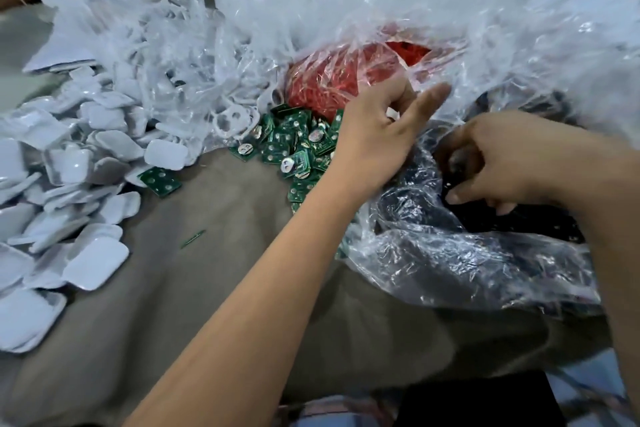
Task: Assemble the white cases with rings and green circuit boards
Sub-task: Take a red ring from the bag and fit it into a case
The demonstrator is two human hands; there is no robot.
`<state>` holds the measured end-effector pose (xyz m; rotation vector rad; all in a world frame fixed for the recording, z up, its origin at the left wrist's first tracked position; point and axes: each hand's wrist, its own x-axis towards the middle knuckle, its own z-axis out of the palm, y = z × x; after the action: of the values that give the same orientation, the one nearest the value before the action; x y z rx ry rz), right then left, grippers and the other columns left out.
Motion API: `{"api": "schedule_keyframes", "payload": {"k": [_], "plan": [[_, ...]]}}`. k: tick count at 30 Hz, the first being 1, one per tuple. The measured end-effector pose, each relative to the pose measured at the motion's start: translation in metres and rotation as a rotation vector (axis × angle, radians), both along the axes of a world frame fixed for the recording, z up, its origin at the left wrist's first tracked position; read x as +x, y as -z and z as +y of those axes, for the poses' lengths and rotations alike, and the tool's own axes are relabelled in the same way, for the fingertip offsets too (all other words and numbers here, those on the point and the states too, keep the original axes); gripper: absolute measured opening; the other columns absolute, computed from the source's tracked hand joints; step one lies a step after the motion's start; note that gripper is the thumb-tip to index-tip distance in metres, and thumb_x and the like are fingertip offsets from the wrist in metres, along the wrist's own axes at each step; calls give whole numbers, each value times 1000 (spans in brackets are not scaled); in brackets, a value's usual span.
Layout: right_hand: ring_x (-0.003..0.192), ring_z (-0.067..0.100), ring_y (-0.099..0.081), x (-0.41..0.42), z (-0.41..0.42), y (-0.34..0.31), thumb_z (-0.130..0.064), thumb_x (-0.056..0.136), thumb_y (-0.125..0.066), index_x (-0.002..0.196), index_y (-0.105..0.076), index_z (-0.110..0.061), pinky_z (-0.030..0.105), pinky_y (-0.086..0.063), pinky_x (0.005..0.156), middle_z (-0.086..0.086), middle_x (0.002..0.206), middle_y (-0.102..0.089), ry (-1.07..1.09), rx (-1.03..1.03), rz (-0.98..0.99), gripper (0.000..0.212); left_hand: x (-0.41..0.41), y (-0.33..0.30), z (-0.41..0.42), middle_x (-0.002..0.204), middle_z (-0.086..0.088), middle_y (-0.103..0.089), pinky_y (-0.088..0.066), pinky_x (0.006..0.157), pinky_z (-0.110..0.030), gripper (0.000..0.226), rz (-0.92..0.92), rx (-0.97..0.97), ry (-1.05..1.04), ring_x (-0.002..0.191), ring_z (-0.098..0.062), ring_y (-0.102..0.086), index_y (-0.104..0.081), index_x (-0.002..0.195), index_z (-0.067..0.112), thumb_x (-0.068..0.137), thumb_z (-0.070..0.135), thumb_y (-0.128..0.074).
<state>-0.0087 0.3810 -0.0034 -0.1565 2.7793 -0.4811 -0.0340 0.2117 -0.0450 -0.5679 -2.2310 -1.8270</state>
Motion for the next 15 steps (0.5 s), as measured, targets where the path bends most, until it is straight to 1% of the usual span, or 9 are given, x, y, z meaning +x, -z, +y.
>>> {"api": "schedule_keyframes", "payload": {"k": [2, 3, 5, 7, 8, 10, 12, 13, 15], "plan": [[38, 5, -62, -2, -6, 4, -21, 71, -94, 80, -67, -24, 18, -49, 37, -22, 59, -67, -32, 79, 81, 28, 1, 4, -2, 61, 6, -44, -36, 60, -29, 43, -28, -22, 1, 57, -9, -40, -47, 68, 11, 98, 35, -68], [37, 1, -60, -3, -8, 4, -22, 69, -94, 75, -66, -23, 15, -44, 34, -26, 58, -66, -48, 108, 99, 29, 2, 6, -3, 62, 8, -46, -35, 59, -28, 42, -48, -33, 8, 57, -9, -41, -48, 69, 12, 98, 36, -68], [33, 3, -57, -7, -8, 3, -22, 70, -92, 71, -66, -21, 14, -38, 33, -15, 51, -66, -79, 111, 92, 26, 3, 9, -4, 62, 10, -51, -34, 60, -29, 39, -77, -66, 23, 57, -8, -44, -56, 72, 9, 98, 36, -67], [33, 8, -57, -10, -6, -1, -23, 74, -90, 72, -69, -24, 16, -39, 35, -2, 49, -66, -103, 60, 31, 21, 2, 12, -6, 62, 11, -54, -34, 59, -30, 31, -111, -78, 22, 57, -8, -45, -61, 77, 7, 96, 29, -71], [35, 8, -58, -10, -5, -5, -27, 75, -89, 75, -71, -32, 17, -41, 37, -2, 51, -67, -111, 31, 7, 19, 2, 14, -7, 61, 10, -55, -35, 58, -30, 26, -118, -76, 16, 56, -9, -46, -63, 79, 8, 94, 25, -74], [47, 0, -62, -11, 1, -12, -40, 73, -86, 79, -71, -49, 20, -45, 49, -14, 60, -70, -131, -2, 21, 18, 1, 16, -10, 65, 3, -61, -39, 54, -31, 20, -110, -61, 10, 55, -14, -50, -64, 82, 8, 89, 18, -80], [58, -9, -63, -9, 6, -20, -50, 74, -83, 81, -73, -54, 23, -43, 58, -25, 66, -70, -128, -28, 80, 13, 2, 16, -14, 79, -6, -69, -51, 53, -37, 17, -92, -39, 28, 59, -19, -57, -66, 87, 7, 86, 12, -82], [56, -8, -62, -8, 10, -24, -49, 77, -82, 81, -74, -53, 22, -43, 56, -24, 66, -70, -117, -66, 106, 10, 2, 16, -16, 86, -6, -70, -55, 55, -39, 17, -81, -32, 46, 61, -18, -60, -67, 93, 7, 86, 10, -82], [43, 1, -56, -5, 17, -33, -44, 83, -78, 82, -77, -49, 18, -43, 46, -15, 64, -73, -76, -161, 165, 5, 4, 16, -21, 91, -5, -69, -62, 61, -42, 26, -73, -21, 96, 68, -20, -67, -66, 108, 12, 86, 8, -81]]}}
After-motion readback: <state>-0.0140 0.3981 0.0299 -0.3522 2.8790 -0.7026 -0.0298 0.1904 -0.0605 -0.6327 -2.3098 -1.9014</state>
